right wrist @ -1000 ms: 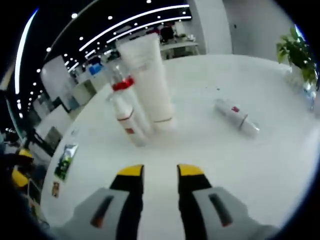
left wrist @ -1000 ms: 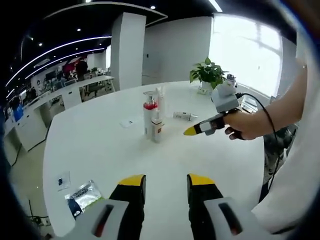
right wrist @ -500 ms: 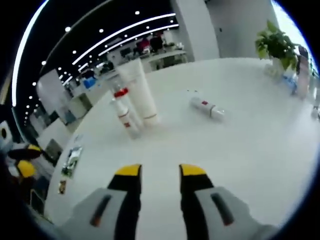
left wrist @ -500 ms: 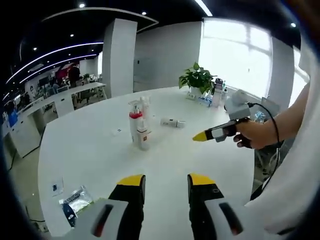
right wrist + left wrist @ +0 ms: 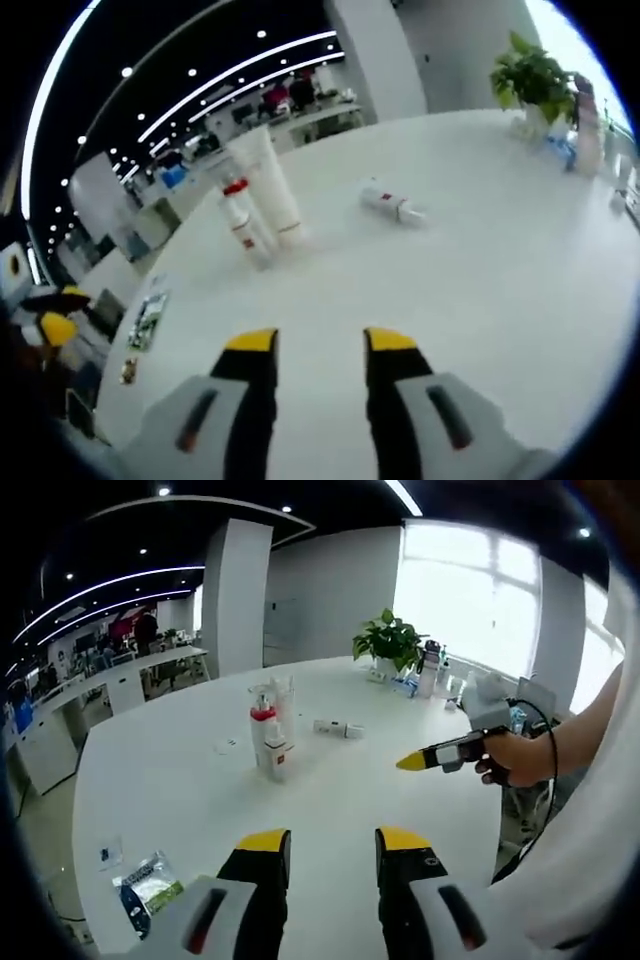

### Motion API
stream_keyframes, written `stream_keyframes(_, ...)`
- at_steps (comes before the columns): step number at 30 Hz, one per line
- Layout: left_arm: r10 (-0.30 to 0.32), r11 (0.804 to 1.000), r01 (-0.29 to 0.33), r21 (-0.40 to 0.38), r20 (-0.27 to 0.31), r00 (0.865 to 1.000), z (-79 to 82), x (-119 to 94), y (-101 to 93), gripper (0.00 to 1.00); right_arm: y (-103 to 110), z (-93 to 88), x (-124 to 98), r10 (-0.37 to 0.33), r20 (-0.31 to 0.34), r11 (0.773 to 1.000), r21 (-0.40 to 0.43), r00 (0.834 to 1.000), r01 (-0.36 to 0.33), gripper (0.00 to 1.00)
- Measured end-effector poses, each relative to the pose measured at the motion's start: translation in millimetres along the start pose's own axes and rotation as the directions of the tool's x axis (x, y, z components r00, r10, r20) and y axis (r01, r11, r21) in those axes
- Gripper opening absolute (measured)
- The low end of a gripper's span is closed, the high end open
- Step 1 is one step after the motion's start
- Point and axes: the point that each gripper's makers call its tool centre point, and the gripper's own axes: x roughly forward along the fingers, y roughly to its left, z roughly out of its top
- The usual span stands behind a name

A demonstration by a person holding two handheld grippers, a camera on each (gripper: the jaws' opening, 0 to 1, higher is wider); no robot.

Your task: Arrange the skincare products in the storage area until every visible bottle or jar stands upright without overlapping.

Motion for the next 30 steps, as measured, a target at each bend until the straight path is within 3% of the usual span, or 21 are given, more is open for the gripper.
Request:
stream_keyframes(7,0.014,1.000,-0.013,0.005,-0.028,1.000,-3.0,1,-14.1,0.35,-16,10.0,-4,0.013,0.026,1.000,0.004,1.000,-0.013,0.34)
stream_keyframes(13,0.064,0.998,-0.065,-0.017,-0.039,0.997,-1.0,15,-32.0,0.35,-32,19.9,-3,0.071,0.052,0.997,-0.004,0.996,-0.071,0.34)
stream_keyframes(15,0.082,0.992,-0.084,-0.095,-0.024,0.996,4.7,28,-53.1,0.35,-46,24.9,-4,0.109,0.046,0.994,-0.025,0.993,-0.108,0.34)
stream_keyframes(17,0.087,0.990,-0.087,-0.111,-0.006,0.996,9.1,38,-68.9,0.35,-55,31.1,-3,0.131,0.056,0.991,-0.032,0.990,-0.129,0.35)
stream_keyframes(22,0.107,0.969,-0.105,-0.225,-0.001,0.994,5.6,69,-112.4,0.34,-78,48.0,9,0.205,0.031,0.974,-0.106,0.978,-0.201,0.38)
stream_keyframes(30,0.133,0.954,-0.134,-0.269,-0.022,0.991,-2.5,85,-160.7,0.34,-101,82.9,31,0.280,-0.002,0.936,-0.223,0.960,-0.273,0.43)
